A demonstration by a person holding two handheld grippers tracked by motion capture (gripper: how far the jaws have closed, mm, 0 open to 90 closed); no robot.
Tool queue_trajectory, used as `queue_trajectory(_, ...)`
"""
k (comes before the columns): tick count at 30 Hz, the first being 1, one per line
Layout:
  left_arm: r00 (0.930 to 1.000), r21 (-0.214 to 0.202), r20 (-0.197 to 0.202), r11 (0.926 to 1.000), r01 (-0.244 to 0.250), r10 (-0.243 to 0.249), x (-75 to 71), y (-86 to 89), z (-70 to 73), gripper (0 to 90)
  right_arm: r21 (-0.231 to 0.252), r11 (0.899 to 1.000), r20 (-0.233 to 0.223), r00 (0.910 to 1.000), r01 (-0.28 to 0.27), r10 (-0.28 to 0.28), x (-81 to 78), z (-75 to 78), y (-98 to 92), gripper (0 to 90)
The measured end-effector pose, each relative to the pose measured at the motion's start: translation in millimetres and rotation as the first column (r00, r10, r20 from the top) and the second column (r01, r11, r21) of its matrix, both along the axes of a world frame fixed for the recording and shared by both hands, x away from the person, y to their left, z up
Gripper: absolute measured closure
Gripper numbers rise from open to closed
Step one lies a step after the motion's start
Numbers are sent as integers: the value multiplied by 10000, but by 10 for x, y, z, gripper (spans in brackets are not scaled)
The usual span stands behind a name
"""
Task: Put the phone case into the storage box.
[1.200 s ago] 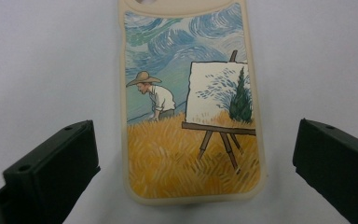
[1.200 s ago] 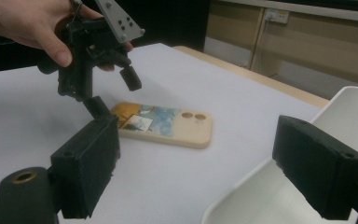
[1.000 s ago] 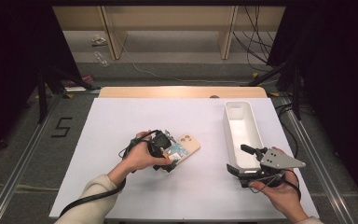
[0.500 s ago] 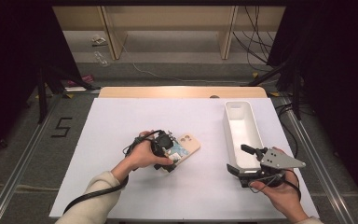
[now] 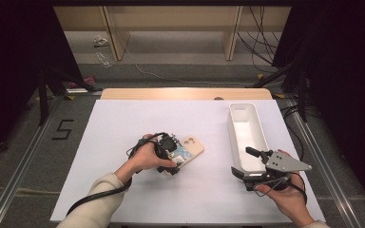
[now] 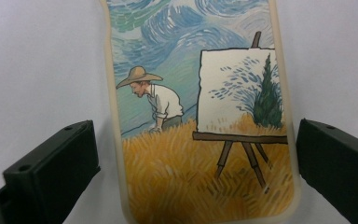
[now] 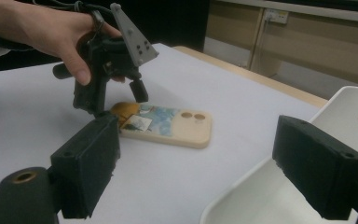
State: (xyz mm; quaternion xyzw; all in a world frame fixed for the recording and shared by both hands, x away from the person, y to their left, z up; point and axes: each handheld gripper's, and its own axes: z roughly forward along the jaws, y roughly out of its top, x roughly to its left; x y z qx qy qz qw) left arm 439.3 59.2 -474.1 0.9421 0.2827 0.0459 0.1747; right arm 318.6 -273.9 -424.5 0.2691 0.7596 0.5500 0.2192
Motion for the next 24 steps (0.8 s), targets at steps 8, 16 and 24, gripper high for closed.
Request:
queue_trajectory(8, 10000, 20, -67, 10000, -3, 3, 4, -1, -13, 0, 19, 10000, 15, 10000, 25, -25, 1, 0, -2, 157)
queue_trajectory(16, 9998, 48, -182, 10000, -39, 40, 11, 5, -34, 0, 36, 10000, 12, 10000, 11, -11, -1, 2, -2, 157)
queue_trajectory(24, 9997, 114, -193, 9998, -154, 156, 10, -4, -34, 0, 26, 10000, 17, 10000, -50, 49, -2, 4, 0, 158)
